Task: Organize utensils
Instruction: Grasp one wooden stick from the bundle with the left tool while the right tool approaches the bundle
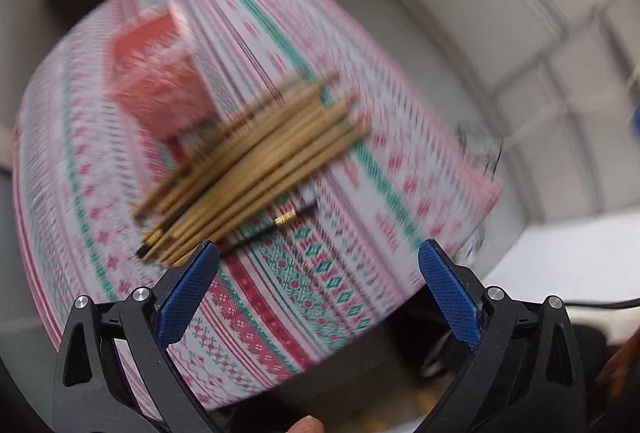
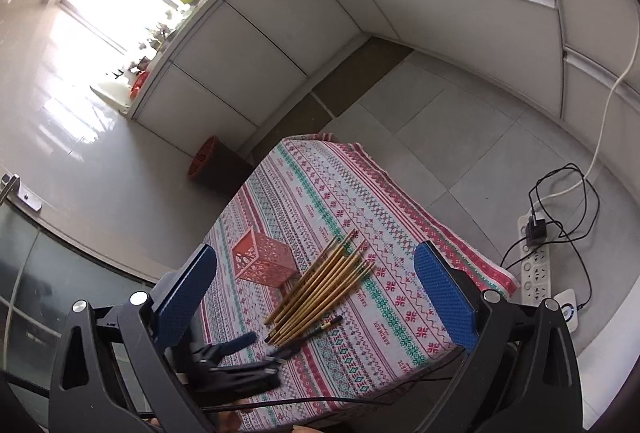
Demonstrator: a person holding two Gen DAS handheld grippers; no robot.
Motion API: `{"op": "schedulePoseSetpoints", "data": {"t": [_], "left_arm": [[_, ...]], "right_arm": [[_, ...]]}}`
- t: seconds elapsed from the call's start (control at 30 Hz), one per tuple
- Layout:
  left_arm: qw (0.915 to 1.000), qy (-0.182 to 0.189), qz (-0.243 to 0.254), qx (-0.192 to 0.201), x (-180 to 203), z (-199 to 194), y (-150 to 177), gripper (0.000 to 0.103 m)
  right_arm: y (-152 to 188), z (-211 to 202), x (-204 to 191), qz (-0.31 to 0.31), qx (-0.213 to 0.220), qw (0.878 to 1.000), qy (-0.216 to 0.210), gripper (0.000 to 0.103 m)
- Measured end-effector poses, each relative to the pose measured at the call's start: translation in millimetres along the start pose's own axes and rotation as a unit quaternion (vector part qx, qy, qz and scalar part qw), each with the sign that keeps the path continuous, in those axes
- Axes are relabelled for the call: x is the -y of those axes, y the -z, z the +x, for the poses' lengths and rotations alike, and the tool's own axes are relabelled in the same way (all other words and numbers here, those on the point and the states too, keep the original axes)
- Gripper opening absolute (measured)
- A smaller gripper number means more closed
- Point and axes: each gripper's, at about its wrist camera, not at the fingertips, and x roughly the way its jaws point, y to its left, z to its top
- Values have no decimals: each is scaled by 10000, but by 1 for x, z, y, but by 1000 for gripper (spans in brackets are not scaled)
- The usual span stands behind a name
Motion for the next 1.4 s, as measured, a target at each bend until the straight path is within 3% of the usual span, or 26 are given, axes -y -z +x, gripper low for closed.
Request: {"op": "schedulePoseSetpoints", "data": {"t": [0.1,0.17,0.27,0.47,0.7,0.83,0.9,0.97,1.0,1.03,1.13,1.23,1.33,1.4], "left_arm": [[9956,96,752,-547,12,34,-2,96],[9915,209,1040,-753,15,42,-8,96],[9855,363,1344,-966,16,54,-16,94],[9694,535,1925,-1429,15,80,-27,66],[9587,249,2319,-1630,27,124,-38,61],[9505,38,2667,-1592,32,129,-31,56],[9533,-18,2670,-1414,31,128,-26,54],[9623,-36,2484,-1107,25,122,-19,45],[9654,-64,2411,-992,21,120,-17,35],[9726,-44,2183,-798,17,118,-15,18],[9775,168,2089,-239,13,105,3,7],[9800,196,1975,126,15,80,22,6],[9862,293,1468,705,1,31,35,6],[9874,281,1053,1151,-12,-7,42,6]], "right_arm": [[-5,14,12,313,-462,9982,-198,96],[-6,25,21,631,-789,9939,-434,96],[-5,35,25,739,-952,9918,-432,96],[-8,49,30,830,-1182,9892,-231,96],[-10,68,43,1002,-1410,9849,-115,96],[-10,74,43,886,-1441,9856,39,96],[-10,78,45,855,-1435,9858,177,96],[-10,87,49,910,-1475,9842,362,96],[-8,92,53,958,-1524,9828,423,96],[-6,99,56,1022,-1596,9807,475,96],[7,135,67,1342,-1962,9695,598,96],[21,171,71,1448,-2237,9600,855,96],[33,200,74,1505,-2467,9518,1024,93],[40,218,75,1650,-2739,9428,939,81]]}}
